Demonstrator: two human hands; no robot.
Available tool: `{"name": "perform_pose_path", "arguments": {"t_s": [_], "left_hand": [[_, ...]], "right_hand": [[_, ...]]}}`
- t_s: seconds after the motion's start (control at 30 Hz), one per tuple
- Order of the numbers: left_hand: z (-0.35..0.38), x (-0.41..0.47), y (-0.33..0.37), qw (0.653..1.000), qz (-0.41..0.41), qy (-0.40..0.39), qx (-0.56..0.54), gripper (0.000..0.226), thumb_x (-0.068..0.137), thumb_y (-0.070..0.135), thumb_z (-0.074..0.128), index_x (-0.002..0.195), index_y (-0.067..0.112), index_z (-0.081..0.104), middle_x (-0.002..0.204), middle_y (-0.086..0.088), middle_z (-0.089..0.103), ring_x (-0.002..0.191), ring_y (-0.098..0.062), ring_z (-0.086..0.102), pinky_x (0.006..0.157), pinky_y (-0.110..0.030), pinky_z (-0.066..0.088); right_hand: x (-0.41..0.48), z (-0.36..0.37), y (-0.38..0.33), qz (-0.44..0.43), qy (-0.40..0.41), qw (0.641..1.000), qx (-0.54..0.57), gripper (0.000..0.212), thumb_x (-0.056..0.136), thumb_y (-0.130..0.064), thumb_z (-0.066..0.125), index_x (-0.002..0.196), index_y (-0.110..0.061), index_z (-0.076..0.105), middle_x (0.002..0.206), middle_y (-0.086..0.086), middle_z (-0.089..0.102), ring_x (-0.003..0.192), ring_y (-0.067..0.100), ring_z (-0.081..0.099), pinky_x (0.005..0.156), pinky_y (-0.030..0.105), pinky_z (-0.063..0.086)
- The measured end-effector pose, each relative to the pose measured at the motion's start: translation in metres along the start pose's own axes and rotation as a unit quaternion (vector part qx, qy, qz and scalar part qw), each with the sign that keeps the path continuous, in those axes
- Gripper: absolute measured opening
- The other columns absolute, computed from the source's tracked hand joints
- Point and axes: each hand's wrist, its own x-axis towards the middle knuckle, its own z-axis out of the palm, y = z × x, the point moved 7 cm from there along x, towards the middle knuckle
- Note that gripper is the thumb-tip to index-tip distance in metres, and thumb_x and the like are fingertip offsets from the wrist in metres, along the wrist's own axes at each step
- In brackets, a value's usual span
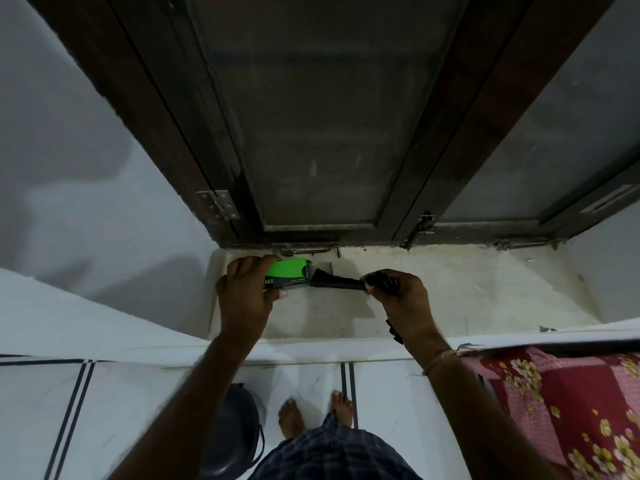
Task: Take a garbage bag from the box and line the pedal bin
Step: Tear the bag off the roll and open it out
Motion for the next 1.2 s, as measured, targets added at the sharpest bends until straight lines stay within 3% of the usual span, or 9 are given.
{"name": "perform_pose_path", "arguments": {"t_s": [0.17,0.37,0.43,0.6,0.7,0.87,1.0,1.1,1.2], "left_hand": [[0.002,-0.001,0.002,0.999,0.017,-0.021,-0.029,0.064,0.07,0.028,0.088,0.129,0.024,0.063,0.132,-0.004,0.063,0.122,-0.035,0.051,0.084,-0.048,0.053],[0.0,-0.006,0.011,0.998,0.053,-0.024,-0.029,0.062,0.072,0.034,0.086,0.128,0.028,0.061,0.129,0.001,0.061,0.119,-0.028,0.05,0.082,-0.042,0.052],[0.001,-0.007,0.014,0.998,0.049,-0.024,-0.044,0.06,0.075,0.04,0.081,0.13,0.029,0.059,0.125,0.001,0.062,0.116,-0.027,0.05,0.08,-0.042,0.053],[0.009,-0.012,0.021,0.996,0.017,-0.038,-0.085,0.061,0.075,0.049,0.071,0.132,0.034,0.055,0.122,0.002,0.062,0.116,-0.027,0.048,0.079,-0.044,0.054],[0.013,-0.017,0.025,0.994,0.018,-0.046,-0.094,0.061,0.076,0.046,0.074,0.133,0.032,0.056,0.123,0.003,0.062,0.118,-0.026,0.047,0.081,-0.045,0.054],[0.014,-0.023,0.029,0.993,0.022,-0.036,-0.106,0.06,0.077,0.042,0.078,0.132,0.031,0.056,0.123,0.004,0.063,0.119,-0.023,0.046,0.08,-0.042,0.055],[0.012,-0.025,0.031,0.992,0.013,-0.025,-0.12,0.061,0.077,0.047,0.072,0.133,0.028,0.058,0.124,0.003,0.062,0.119,-0.023,0.045,0.081,-0.038,0.053],[0.012,-0.027,0.027,0.992,0.003,-0.017,-0.125,0.061,0.079,0.044,0.076,0.134,0.03,0.057,0.124,0.004,0.061,0.118,-0.023,0.045,0.081,-0.036,0.051],[0.01,-0.029,0.022,0.992,-0.013,-0.004,-0.126,0.061,0.079,0.04,0.08,0.135,0.029,0.057,0.123,0.003,0.061,0.118,-0.022,0.045,0.079,-0.03,0.045]], "right_hand": [[0.009,0.0,-0.012,-0.034,-0.038,0.998,-0.033,0.011,0.092,-0.005,0.072,0.096,-0.012,0.079,0.051,-0.029,0.061,0.053,-0.016,0.059,0.056,0.002,0.041],[0.016,0.0,-0.017,-0.028,-0.022,0.999,-0.016,0.01,0.092,-0.007,0.072,0.097,-0.01,0.08,0.057,-0.023,0.061,0.05,-0.011,0.058,0.056,0.007,0.041],[0.013,0.007,-0.006,0.036,-0.029,0.997,0.057,0.01,0.095,-0.012,0.07,0.099,-0.013,0.079,0.044,-0.018,0.053,0.034,0.003,0.046,0.04,0.017,0.038],[0.0,0.029,0.008,0.114,-0.069,0.968,0.215,0.015,0.098,-0.012,0.066,0.109,-0.014,0.077,0.049,-0.006,0.038,0.043,0.011,0.03,0.038,0.02,0.03],[0.0,0.035,0.009,0.103,-0.056,0.97,0.213,0.016,0.098,-0.008,0.066,0.109,-0.009,0.077,0.049,-0.01,0.048,0.044,0.008,0.033,0.039,0.019,0.031],[0.001,0.033,0.003,0.045,0.006,0.979,0.199,0.011,0.088,-0.002,0.076,0.096,0.0,0.069,0.062,-0.013,0.062,0.045,-0.006,0.053,0.047,0.005,0.038],[-0.003,0.044,-0.001,0.01,-0.07,0.985,0.159,0.016,0.093,-0.008,0.072,0.107,-0.002,0.077,0.054,-0.021,0.065,0.044,-0.007,0.055,0.046,0.005,0.039],[-0.005,0.044,0.007,0.021,-0.086,0.982,0.168,0.019,0.096,-0.011,0.069,0.114,-0.011,0.077,0.06,-0.019,0.067,0.038,-0.002,0.048,0.039,0.015,0.039],[-0.002,0.028,0.019,0.032,0.031,0.982,0.182,0.029,0.089,-0.01,0.076,0.118,-0.01,0.072,0.107,0.003,0.076,0.084,0.004,0.069,0.078,0.024,0.056]]}}
